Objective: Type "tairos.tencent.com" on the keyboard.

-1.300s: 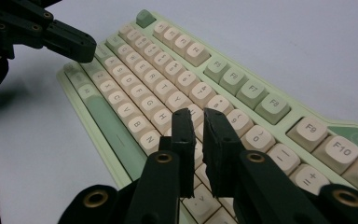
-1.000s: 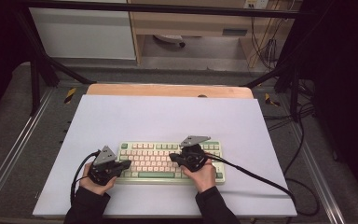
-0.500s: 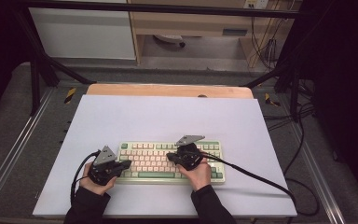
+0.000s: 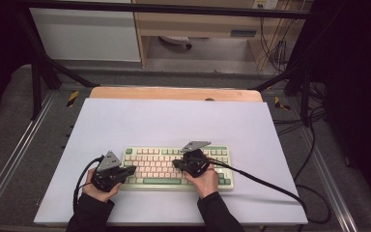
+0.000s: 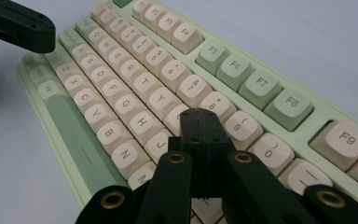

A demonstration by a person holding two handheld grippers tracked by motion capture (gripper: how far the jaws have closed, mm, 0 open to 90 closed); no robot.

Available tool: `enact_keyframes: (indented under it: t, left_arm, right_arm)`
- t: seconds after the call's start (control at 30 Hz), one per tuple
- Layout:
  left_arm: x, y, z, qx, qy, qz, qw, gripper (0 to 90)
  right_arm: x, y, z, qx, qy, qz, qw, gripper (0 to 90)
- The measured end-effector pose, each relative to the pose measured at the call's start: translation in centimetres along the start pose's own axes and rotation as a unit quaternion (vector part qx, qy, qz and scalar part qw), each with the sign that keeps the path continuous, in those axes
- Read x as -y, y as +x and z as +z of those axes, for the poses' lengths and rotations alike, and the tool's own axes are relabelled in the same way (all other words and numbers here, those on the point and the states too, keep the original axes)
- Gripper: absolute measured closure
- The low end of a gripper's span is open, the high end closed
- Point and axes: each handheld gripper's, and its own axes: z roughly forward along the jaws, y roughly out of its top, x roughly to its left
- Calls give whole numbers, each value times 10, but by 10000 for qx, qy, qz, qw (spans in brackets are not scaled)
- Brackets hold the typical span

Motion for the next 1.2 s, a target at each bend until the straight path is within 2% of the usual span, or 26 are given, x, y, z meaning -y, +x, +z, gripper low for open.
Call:
enact_keyframes:
  t: [0.3,0.5,0.8,1.2]
  left_arm:
    - [0,0,0,5,-7,5,10000,900]
    - [-1,0,-1,7,-22,10,10000,900]
    - [-2,-1,-3,14,-62,20,10000,900]
    - [-9,-4,-5,-17,-106,36,9999,900]
  right_arm:
    - [-1,1,-3,-8,-34,5,10000,900]
    - [-4,2,-12,-10,-93,-4,10000,900]
    - [-4,7,-28,-1,-134,-153,9998,900]
    - [6,2,-43,-26,-100,-157,9998,900]
